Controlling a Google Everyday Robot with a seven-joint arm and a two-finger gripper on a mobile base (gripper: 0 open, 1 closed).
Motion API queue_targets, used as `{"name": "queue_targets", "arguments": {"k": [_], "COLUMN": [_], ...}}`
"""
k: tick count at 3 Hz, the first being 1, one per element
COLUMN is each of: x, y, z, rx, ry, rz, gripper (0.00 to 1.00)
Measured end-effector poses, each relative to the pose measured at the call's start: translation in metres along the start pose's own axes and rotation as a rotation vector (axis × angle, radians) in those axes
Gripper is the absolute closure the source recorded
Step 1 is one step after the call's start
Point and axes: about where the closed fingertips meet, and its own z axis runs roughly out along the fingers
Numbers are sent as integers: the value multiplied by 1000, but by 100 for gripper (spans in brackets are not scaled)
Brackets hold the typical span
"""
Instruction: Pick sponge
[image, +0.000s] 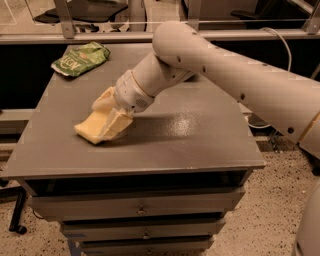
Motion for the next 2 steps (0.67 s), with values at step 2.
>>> {"name": "queue_targets", "arguments": {"k": [2], "x": [-20], "y": [-8], "z": [-15], "rx": [26], "ry": [5], "rz": [-48], "gripper": [100]}}
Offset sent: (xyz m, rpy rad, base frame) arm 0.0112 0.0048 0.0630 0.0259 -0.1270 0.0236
